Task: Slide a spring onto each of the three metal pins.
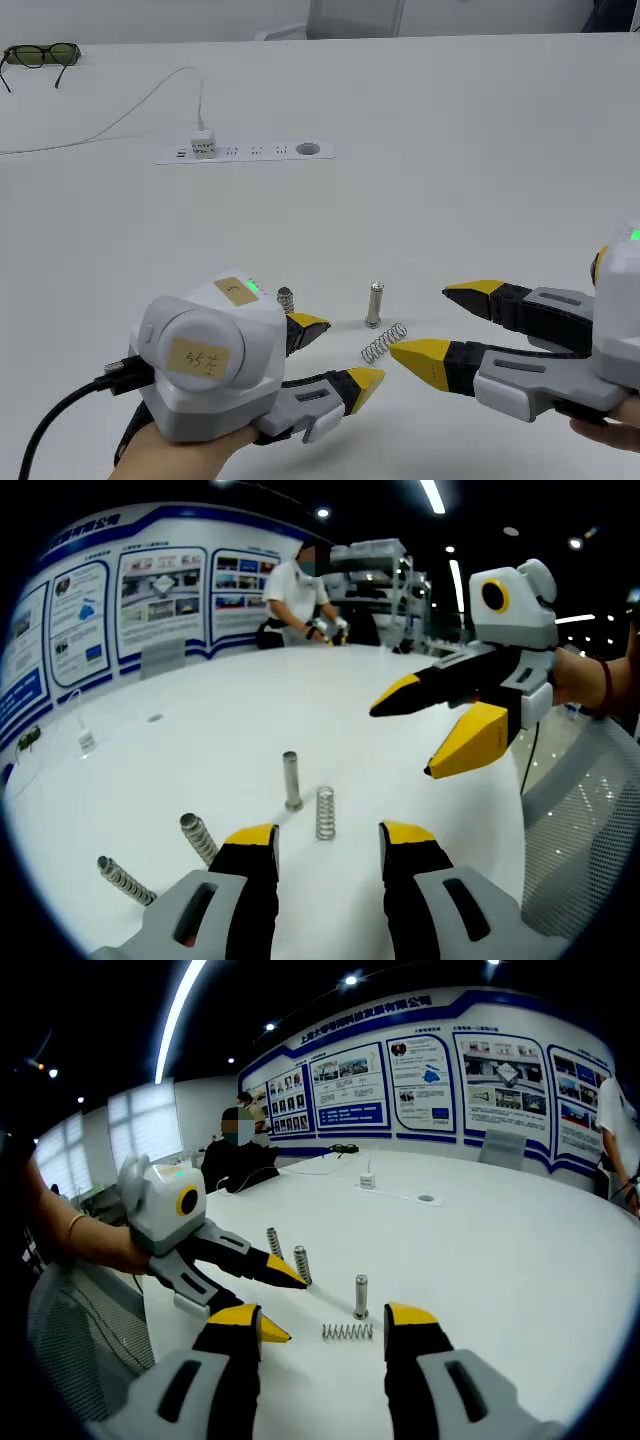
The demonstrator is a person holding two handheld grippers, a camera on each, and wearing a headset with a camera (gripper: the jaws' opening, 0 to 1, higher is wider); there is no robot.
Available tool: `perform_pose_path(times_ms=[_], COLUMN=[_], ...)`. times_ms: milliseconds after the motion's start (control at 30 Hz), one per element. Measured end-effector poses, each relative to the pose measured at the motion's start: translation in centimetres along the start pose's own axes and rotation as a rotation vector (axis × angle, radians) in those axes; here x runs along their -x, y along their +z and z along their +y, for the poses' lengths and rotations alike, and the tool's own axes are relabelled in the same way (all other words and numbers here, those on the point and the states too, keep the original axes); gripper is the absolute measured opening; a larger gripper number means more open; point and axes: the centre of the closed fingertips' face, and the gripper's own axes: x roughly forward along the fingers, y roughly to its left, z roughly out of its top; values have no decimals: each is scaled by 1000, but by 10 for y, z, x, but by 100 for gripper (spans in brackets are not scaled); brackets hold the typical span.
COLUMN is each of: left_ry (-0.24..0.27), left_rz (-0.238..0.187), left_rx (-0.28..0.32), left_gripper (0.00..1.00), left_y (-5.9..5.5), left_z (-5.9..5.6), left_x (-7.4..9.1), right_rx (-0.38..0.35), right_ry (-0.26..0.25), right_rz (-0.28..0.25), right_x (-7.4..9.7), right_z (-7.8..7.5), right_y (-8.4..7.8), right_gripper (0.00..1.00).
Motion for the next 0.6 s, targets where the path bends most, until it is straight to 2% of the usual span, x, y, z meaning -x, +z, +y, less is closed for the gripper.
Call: perform_pose_path(times_ms=[67,167,367,600], left_ry=[-2,11,6,5], left_rz=[1,11,15,12], left_rx=[9,-11,-6,25], left_gripper=[40,38,32,27], left_y=[-1,-3,-6,-7], left_z=[0,1,1,6], left_x=[-3,-9,-19,-29], right_rx=[13,26,2,-5], right_ry=[-1,0,2,-9], right_rz=[8,15,9,7], right_x=[1,4,7,10], right_z=[1,2,1,1], right_y=[-2,-5,-7,-12], right_gripper=[51,51,51,52])
